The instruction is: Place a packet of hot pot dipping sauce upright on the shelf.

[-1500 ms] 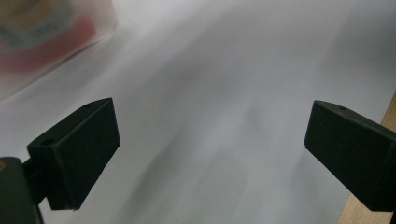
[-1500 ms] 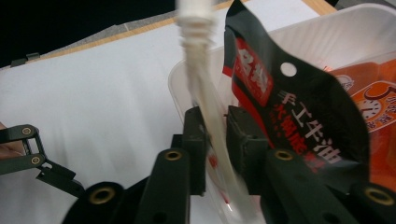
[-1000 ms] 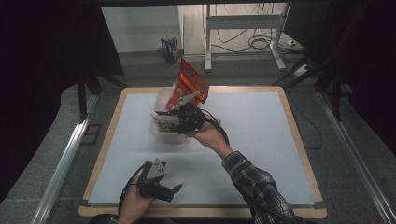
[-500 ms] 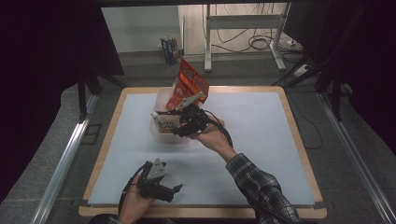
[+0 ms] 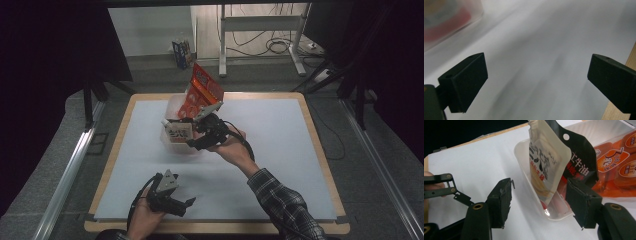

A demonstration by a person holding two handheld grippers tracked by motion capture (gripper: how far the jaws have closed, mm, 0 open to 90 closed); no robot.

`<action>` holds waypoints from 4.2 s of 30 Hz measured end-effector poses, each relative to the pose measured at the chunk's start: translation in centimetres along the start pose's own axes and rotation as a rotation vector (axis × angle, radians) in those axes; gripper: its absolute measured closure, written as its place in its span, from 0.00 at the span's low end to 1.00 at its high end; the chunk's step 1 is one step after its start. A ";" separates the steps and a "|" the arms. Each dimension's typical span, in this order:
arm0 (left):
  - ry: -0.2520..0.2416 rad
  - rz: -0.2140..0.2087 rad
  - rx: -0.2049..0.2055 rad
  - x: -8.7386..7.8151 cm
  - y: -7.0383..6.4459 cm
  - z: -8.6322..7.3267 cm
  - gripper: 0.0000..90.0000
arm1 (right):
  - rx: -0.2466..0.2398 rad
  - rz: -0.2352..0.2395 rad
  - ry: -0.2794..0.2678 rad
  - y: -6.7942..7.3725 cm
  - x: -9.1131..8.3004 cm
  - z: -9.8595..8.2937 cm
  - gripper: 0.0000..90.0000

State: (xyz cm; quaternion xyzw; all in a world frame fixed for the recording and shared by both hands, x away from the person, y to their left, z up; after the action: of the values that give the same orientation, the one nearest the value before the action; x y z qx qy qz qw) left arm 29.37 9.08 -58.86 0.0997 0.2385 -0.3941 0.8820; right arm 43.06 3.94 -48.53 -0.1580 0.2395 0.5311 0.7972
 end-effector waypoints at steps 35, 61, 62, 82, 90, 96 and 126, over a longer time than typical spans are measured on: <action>-0.013 0.016 -0.007 -0.3 0.1 0.2 0.00 | 0.040 0.013 -0.035 1.5 -2.5 -1.6 0.09; 0.000 0.020 0.021 -0.1 -0.2 0.1 0.00 | 0.060 -0.006 -0.078 2.1 -4.4 -5.9 0.00; 0.001 0.019 0.024 0.0 -0.2 0.1 0.00 | 0.051 -0.008 -0.077 2.2 -4.4 -6.1 0.00; -0.026 0.037 0.027 -0.3 -0.1 0.3 0.00 | 0.035 -0.038 -0.060 2.6 -5.9 -8.8 0.00; -0.049 0.051 0.015 -0.5 0.2 0.5 0.00 | 0.049 -0.065 -0.070 2.2 -7.5 -9.3 0.00; -0.051 0.056 0.031 -0.5 0.2 0.5 0.00 | 0.058 -0.081 -0.080 2.2 -8.7 -9.6 0.00; -0.059 0.043 0.018 -0.6 0.1 0.7 0.00 | 0.063 -0.144 -0.073 2.4 -12.1 -11.9 0.00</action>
State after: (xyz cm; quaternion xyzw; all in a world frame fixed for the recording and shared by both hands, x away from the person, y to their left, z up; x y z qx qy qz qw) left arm 29.29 9.29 -57.98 0.1007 0.2065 -0.3799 0.8960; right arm 34.42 -10.44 -51.80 -0.1304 0.2149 0.4702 0.8460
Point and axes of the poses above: each handheld gripper's, and its own axes: x roughly forward along the jaws, z roughly out of its top, y roughly to its left, the point moved 10 cm from there along x, roughly forward along the jaws, and after that the axes turned 10 degrees about -y, right-handed, at the moved point
